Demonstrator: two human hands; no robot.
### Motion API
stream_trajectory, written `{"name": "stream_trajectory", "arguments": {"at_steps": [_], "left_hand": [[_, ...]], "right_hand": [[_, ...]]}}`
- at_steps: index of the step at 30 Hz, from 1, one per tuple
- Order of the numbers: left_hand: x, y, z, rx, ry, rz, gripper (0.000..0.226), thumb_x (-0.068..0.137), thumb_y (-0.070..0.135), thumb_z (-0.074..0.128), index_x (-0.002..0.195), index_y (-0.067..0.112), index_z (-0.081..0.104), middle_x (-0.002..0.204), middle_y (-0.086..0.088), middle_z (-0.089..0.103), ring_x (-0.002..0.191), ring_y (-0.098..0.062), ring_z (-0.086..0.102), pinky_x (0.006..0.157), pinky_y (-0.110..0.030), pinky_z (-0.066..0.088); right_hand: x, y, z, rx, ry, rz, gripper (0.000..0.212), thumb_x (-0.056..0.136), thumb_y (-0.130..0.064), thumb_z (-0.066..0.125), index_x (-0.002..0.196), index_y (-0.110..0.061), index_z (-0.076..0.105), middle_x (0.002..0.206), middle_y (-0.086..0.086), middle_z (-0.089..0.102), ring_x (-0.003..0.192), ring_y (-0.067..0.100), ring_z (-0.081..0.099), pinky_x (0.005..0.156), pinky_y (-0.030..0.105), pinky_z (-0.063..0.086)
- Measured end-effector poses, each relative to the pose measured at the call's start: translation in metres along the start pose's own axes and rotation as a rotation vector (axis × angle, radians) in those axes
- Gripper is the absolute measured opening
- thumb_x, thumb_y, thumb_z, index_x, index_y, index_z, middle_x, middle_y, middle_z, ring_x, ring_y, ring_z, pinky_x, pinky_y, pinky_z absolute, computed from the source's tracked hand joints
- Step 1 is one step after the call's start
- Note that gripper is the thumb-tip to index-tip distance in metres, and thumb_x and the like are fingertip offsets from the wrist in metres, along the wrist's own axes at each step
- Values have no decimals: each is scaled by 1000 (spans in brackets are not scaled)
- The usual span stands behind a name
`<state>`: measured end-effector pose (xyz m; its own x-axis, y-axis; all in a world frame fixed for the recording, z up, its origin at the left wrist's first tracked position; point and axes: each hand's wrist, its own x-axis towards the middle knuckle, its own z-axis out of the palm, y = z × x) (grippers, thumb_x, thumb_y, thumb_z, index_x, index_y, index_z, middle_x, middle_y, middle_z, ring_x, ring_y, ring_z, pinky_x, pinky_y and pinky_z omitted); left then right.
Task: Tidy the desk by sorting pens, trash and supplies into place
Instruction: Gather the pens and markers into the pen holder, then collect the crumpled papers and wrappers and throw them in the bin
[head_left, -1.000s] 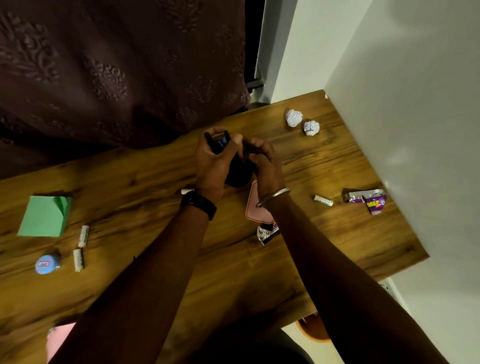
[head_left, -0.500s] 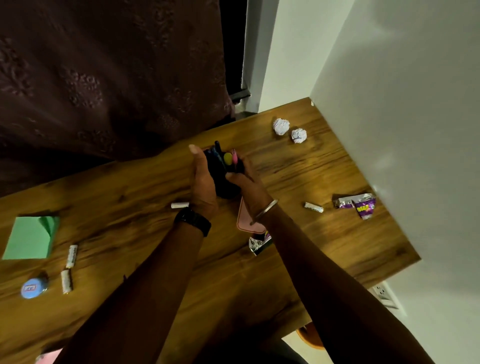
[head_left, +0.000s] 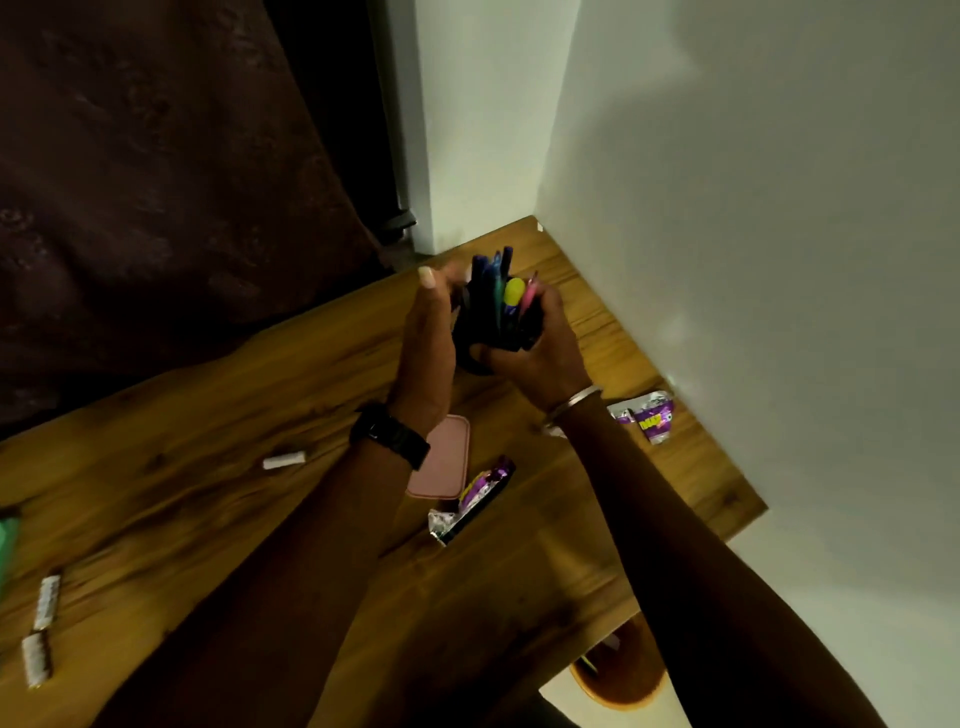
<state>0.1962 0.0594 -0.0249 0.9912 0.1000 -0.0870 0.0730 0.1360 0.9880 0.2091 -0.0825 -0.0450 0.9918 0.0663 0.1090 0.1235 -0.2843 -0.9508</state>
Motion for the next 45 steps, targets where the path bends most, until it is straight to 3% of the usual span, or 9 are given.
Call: {"name": "stream_trajectory", "arguments": {"at_steps": [3, 8, 21, 25, 30, 34, 38, 42, 45], "left_hand": [[-3, -10, 25, 63, 48, 29, 54, 113, 45, 22, 146, 19, 57, 142, 1, 64, 130, -5, 60, 104, -20, 52], [-15, -41, 48, 191, 77, -135, 20, 96, 54, 55, 96, 39, 68, 90, 1, 64, 81, -22, 61, 76, -44, 53], [-27, -70, 56, 279, 108, -209, 18, 101, 21, 62, 117, 26, 70, 113, 2, 72, 105, -22, 72, 91, -54, 62], [-30, -71, 60, 404, 51, -134, 18, 99, 17, 65, 114, 24, 71, 108, 3, 73, 103, -18, 71, 89, -48, 62], [-38, -80, 68, 576, -7, -74, 22, 99, 6, 63, 115, 16, 73, 111, 5, 69, 106, -13, 65, 91, -29, 56], [-39, -82, 64, 602, -2, -79, 23, 98, 2, 61, 115, 14, 73, 110, 5, 68, 105, -12, 63, 81, -11, 47], [-36, -81, 56, 601, 8, -74, 20, 99, 6, 63, 113, 15, 73, 112, 2, 71, 105, -13, 65, 88, -26, 53], [-18, -73, 45, 619, 42, -38, 20, 99, 8, 63, 117, 12, 72, 115, -2, 71, 105, -16, 65, 88, -30, 54], [13, -70, 36, 716, 84, -2, 31, 98, 10, 64, 129, 12, 66, 129, -9, 66, 118, -24, 62, 97, -34, 51]], "right_hand": [[12, 13, -27, -30, 159, 59, 79, 62, -26, 93, 124, -13, 46, 108, -8, 62, 99, 8, 67, 76, 31, 61], [30, 38, -61, -130, 321, 233, 87, 58, -45, 91, 127, -24, 42, 111, -3, 66, 95, 14, 67, 80, 32, 61], [19, 62, -89, -153, 259, 315, 88, 69, -45, 89, 142, -21, 46, 139, -1, 58, 119, 13, 56, 100, 28, 50], [-27, 82, -125, -481, 308, 98, 41, 92, -40, 64, 123, -13, 68, 122, 8, 69, 110, 26, 65, 94, 47, 55], [-88, 112, -116, -839, 21, 228, 52, 86, -68, 51, 126, -36, 61, 152, 8, 43, 145, 33, 33, 118, 57, 29], [-101, 116, -95, -748, 82, 143, 31, 93, -43, 61, 116, -22, 65, 149, 9, 45, 143, 32, 34, 119, 51, 29], [-102, 110, -90, -520, 293, 152, 7, 95, -16, 58, 98, -9, 58, 99, 8, 59, 91, 25, 52, 81, 50, 49], [-99, 93, -84, -364, 322, 87, 30, 88, -5, 49, 113, -13, 62, 107, 1, 64, 94, 16, 60, 85, 27, 50], [-82, 76, -71, -366, 222, 12, 32, 82, 9, 52, 105, -10, 64, 100, 2, 61, 85, 15, 58, 74, 27, 48]]}}
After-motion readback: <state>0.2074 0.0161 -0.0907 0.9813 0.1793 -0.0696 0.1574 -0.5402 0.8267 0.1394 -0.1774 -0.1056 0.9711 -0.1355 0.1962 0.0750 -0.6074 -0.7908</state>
